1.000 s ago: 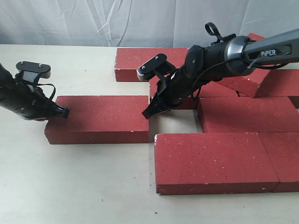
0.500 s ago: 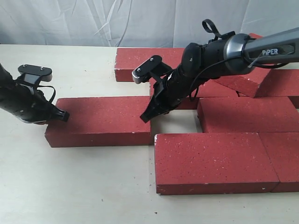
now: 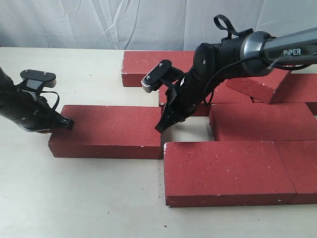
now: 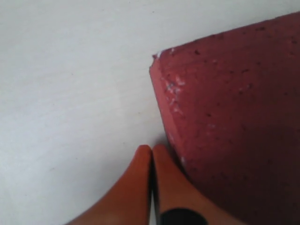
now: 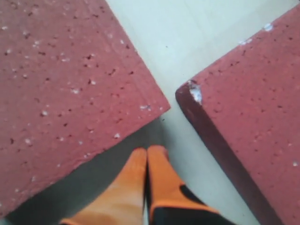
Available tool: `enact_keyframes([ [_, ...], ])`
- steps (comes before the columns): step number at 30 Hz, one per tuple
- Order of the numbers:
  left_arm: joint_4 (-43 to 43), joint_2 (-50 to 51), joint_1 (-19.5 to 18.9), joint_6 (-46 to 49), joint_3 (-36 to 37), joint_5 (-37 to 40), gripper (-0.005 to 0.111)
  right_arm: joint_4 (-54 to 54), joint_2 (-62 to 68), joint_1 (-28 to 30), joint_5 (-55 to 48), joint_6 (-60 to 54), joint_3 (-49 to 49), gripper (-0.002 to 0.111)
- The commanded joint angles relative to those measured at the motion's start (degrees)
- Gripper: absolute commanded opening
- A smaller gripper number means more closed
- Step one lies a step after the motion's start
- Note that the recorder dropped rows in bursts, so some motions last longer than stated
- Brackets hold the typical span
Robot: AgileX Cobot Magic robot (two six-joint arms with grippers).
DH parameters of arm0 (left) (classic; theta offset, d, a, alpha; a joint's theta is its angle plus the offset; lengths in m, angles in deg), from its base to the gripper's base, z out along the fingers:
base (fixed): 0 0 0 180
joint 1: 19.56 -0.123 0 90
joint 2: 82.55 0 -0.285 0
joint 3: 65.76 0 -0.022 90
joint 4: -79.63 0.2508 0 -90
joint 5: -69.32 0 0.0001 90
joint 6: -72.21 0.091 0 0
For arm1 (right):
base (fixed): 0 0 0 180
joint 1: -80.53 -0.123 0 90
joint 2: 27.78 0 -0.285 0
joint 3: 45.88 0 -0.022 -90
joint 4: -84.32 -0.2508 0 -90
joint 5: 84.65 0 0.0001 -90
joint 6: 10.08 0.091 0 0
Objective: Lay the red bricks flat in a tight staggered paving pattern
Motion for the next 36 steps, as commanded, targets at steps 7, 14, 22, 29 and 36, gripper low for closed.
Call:
enact_keyframes([
  [7, -1.1, -0.1, 0.4, 0.2, -0.2, 0.3, 0.000, -8.3, -9.3, -5.9, -10.1, -2.0, -0.3, -0.001],
  [14, -1.4, -0.1, 0.4, 0.2, -0.2, 1.2, 0.000, -2.5, -1.6, -13.0, -15.4, -10.6, -2.3, -0.001],
  [22, -1.4, -0.1, 0.4, 0.2, -0.2, 1.3, 0.000, 5.3, 0.8, -12.9, -13.8, -4.1, -3.9, -0.001],
  [29, -1.4, -0.1, 0.4, 0.2, -0.2, 1.3, 0.000, 9.2, 0.8, -12.9, -14.2, -0.4, -4.2, -0.001],
  [36, -3.9, -0.1, 1.0, 3.2, -0.2, 0.7, 0.000, 7.0, -0.5, -12.9, -15.2, -0.3, -4.2, -0.001],
])
